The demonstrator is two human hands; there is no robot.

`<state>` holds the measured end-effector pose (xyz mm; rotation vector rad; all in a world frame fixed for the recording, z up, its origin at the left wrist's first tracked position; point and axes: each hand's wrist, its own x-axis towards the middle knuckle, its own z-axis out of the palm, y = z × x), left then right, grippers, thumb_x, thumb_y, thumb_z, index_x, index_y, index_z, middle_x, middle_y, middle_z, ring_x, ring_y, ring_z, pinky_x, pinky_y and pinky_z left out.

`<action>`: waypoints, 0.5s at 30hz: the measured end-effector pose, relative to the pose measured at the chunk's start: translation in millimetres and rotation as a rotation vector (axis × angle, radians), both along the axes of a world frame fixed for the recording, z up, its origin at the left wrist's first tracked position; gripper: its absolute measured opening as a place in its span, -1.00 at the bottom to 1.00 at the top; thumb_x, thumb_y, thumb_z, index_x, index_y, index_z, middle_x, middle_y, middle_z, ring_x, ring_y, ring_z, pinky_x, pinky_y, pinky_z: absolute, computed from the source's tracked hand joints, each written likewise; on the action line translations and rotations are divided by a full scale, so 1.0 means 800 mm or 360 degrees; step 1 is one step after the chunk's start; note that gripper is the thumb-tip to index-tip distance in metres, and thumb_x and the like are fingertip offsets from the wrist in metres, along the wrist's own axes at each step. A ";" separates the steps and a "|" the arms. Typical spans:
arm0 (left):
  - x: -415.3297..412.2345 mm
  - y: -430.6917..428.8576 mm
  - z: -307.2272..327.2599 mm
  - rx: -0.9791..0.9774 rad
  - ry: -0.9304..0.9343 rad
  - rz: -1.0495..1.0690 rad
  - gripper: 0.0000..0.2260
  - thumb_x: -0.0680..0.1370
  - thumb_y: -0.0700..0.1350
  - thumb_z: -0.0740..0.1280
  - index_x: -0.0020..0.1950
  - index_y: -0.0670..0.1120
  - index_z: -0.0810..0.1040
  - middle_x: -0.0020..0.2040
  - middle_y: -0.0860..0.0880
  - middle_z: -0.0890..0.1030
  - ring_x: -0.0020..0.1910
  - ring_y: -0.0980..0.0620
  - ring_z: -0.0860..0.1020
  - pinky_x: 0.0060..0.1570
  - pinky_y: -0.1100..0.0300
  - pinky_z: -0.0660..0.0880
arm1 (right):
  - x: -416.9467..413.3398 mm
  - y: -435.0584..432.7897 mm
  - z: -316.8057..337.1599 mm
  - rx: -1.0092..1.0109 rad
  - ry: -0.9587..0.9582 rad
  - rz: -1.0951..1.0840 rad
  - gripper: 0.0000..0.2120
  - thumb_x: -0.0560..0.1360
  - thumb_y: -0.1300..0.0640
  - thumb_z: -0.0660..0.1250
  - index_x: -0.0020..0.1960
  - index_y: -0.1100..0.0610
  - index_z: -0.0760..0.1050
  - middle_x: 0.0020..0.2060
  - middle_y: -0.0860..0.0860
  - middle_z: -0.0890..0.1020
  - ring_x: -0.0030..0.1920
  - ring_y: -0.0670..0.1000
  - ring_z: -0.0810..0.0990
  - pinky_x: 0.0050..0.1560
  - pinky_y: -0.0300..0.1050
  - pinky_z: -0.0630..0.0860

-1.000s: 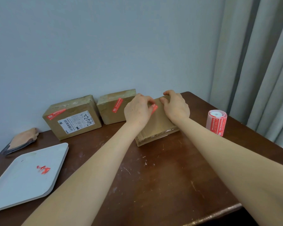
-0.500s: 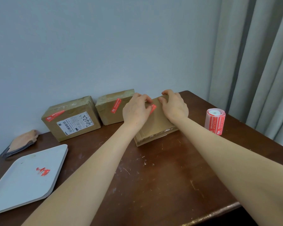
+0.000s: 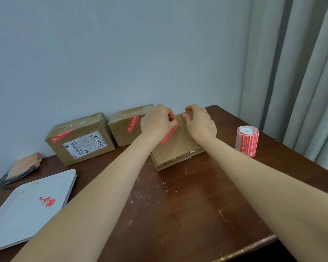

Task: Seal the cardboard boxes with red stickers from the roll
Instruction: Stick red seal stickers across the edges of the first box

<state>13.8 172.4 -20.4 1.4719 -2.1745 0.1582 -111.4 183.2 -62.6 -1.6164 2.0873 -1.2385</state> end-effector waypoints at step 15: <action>0.000 -0.001 0.006 0.0060 -0.0081 -0.0023 -0.89 0.48 -0.03 0.31 -0.14 0.03 0.63 -0.05 0.07 0.51 -0.09 0.05 0.52 -0.26 0.17 0.37 | -0.002 0.000 -0.003 -0.0018 -0.0004 0.0005 -0.68 0.61 -0.08 0.13 0.34 -0.05 0.36 0.29 0.05 0.43 0.18 0.14 0.50 -0.04 -0.06 0.34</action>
